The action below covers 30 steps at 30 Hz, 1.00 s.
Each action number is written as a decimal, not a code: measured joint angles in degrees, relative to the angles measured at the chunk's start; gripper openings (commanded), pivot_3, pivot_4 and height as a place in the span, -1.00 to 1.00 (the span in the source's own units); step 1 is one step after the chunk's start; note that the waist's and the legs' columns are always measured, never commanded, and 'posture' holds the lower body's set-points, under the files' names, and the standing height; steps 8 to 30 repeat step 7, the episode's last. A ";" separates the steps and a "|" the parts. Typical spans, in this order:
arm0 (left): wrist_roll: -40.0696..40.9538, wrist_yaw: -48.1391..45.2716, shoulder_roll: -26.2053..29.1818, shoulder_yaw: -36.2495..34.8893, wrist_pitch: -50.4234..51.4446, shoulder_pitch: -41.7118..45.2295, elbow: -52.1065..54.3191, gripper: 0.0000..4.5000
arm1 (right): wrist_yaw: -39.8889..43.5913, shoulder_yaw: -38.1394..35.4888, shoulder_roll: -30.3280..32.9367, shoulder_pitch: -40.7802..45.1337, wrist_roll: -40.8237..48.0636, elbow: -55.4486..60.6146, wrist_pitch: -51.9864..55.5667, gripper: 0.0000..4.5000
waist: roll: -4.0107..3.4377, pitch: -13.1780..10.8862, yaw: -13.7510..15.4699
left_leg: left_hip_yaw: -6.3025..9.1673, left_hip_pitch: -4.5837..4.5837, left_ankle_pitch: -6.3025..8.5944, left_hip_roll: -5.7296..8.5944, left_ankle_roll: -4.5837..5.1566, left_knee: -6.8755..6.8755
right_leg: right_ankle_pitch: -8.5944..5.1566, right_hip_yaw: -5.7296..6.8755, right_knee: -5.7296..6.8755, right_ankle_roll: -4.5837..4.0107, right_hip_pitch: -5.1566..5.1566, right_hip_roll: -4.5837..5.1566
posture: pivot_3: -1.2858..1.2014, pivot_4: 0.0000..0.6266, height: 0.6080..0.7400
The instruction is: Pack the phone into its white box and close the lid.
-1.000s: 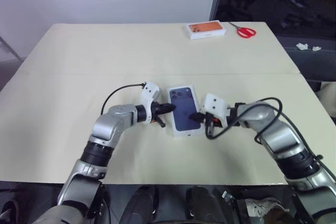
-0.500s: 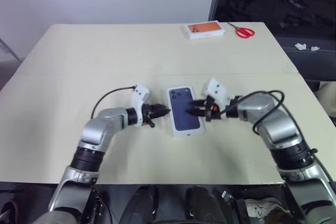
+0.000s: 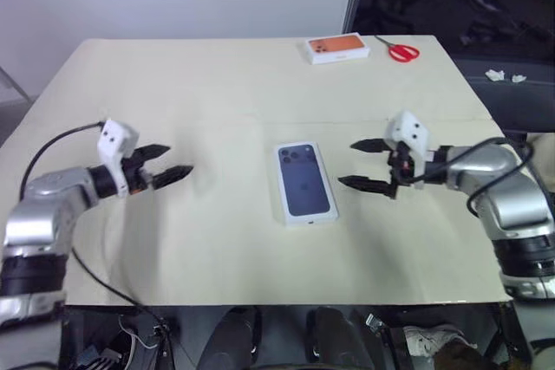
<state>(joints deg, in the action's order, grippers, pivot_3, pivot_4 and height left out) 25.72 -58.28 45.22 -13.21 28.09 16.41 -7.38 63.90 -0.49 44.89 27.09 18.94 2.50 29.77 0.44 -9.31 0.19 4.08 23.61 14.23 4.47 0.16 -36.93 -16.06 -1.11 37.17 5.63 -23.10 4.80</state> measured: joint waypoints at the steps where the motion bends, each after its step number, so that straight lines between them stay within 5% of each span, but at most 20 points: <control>1: 0.25 -0.63 0.48 -0.80 -0.09 -2.19 0.90 0.99 | 0.47 -0.62 0.76 -1.24 0.21 -0.02 -0.78 0.98 | 0.00 0.00 0.01 | 0.00 0.00 0.01 -0.01 0.01 0.01 | 0.00 0.00 -0.01 0.00 0.00 0.00 | 0.03 -0.52 1.00; 7: 2.07 -2.00 4.24 -8.49 -0.05 -10.88 2.15 0.99 | 3.36 -4.94 5.84 -9.72 1.43 -0.17 -2.97 0.98 | -0.09 -0.06 0.37 | -0.04 0.03 0.04 -0.01 0.06 0.06 | -0.01 -0.01 -0.07 -0.01 -0.02 0.08 | 0.03 -0.52 1.00; 30: 2.07 -2.00 4.24 -8.49 -0.05 -10.88 2.15 0.99 | 3.36 -4.94 5.84 -9.72 1.43 -0.17 -2.97 0.98 | -0.09 -0.06 0.37 | -0.04 0.03 0.04 -0.01 0.06 0.06 | -0.01 -0.01 -0.07 -0.01 -0.02 0.08 | 0.03 -0.52 1.00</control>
